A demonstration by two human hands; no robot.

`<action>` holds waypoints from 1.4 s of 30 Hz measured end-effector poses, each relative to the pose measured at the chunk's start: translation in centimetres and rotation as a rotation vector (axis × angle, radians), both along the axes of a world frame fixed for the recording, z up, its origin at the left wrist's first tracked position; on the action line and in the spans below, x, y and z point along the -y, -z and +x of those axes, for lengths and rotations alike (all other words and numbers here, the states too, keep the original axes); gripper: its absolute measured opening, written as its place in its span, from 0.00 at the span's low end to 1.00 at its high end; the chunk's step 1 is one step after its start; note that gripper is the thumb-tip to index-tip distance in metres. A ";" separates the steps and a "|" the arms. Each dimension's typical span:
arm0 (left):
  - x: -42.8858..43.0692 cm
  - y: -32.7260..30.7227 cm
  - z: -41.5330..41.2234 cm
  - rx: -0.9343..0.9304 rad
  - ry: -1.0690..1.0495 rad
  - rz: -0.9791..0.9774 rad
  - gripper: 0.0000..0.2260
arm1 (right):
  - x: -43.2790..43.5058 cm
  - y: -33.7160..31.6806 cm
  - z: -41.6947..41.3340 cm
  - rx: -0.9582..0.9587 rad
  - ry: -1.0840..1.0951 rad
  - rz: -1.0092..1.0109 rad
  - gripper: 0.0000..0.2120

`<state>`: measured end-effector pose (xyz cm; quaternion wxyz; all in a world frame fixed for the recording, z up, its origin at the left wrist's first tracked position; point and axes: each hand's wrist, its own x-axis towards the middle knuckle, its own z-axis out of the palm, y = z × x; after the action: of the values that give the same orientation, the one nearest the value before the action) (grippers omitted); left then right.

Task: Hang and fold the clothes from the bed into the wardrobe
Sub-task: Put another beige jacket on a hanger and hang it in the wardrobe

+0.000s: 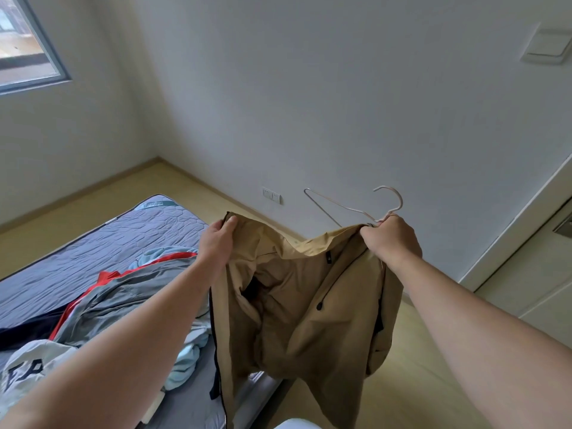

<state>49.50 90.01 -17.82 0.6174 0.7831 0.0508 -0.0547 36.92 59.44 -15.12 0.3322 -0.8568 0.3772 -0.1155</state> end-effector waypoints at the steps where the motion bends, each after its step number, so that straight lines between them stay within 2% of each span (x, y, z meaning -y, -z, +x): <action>1: 0.1 -0.3 0.0 -0.008 0.036 -0.039 0.11 | 0.1 0.0 0.0 -0.002 0.001 0.002 0.15; 3: 0.1 -1.0 0.0 0.005 0.205 0.023 0.20 | 0.2 0.1 0.0 -0.006 0.004 0.007 0.15; 4: 0.0 -1.3 0.1 0.032 0.330 0.195 0.23 | 0.3 0.1 0.0 -0.008 0.006 0.009 0.15; 6: 0.0 -1.4 0.3 0.103 0.589 0.730 0.28 | 0.4 0.3 0.1 -0.013 0.009 0.014 0.16; 7: 0.0 -1.3 0.3 0.144 0.650 0.977 0.28 | 0.4 0.4 0.1 -0.018 0.010 0.015 0.16; 8: 0.2 -1.3 0.3 0.164 0.664 1.117 0.26 | 0.5 0.5 0.0 -0.022 0.010 0.016 0.16; 9: 0.5 -1.4 0.2 0.157 0.652 1.149 0.23 | 0.5 0.7 0.0 -0.024 0.010 0.018 0.16; 11: 0.9 -1.4 0.4 0.040 0.549 1.018 0.25 | 0.7 0.9 0.0 -0.026 0.016 0.029 0.16; 13: 0.9 -1.6 0.6 -0.082 0.410 0.746 0.27 | 1.0 1.0 -0.1 -0.037 0.027 0.053 0.18; 17: 0.5 -2.4 1.0 -0.264 0.238 0.237 0.22 | 1.3 1.5 0.0 -0.049 0.004 0.106 0.16; 19: 0.8 -2.7 1.2 -0.318 0.209 0.112 0.22 | 1.3 1.8 0.3 -0.069 -0.033 0.129 0.14; 25: 2.9 -4.2 1.4 -0.181 0.192 0.139 0.23 | 1.0 3.5 0.2 -0.275 -0.186 0.091 0.14; 29: 4.7 -4.9 0.8 -0.217 0.276 0.078 0.20 | 0.9 3.3 0.2 -0.258 -0.152 0.016 0.18; 32: 6.2 -4.0 -0.1 -0.217 0.332 0.142 0.18 | 0.7 2.8 0.5 -0.185 -0.150 0.060 0.13; 33: 6.6 -3.7 -0.3 -0.214 0.316 0.154 0.18 | 0.6 2.6 0.6 -0.140 -0.127 0.083 0.13; 36: 6.5 -3.2 -0.1 -0.213 0.278 0.147 0.16 | 0.1 2.8 0.7 0.003 0.028 0.183 0.27; 38: 5.8 -3.1 0.3 -0.233 0.309 0.153 0.16 | 0.0 3.3 0.8 0.110 0.192 0.289 0.31; 40: 5.1 -3.1 0.5 -0.276 0.332 0.163 0.19 | -0.2 4.0 0.7 0.194 0.333 0.454 0.27; 42: 4.3 -3.0 0.9 -0.301 0.305 0.148 0.23 | -0.8 4.6 0.3 0.254 0.433 0.618 0.18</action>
<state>50.45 85.70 -14.81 0.5282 0.8079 0.0273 -0.2600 37.25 60.19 -19.73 0.5862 -0.5962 0.5219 -0.1691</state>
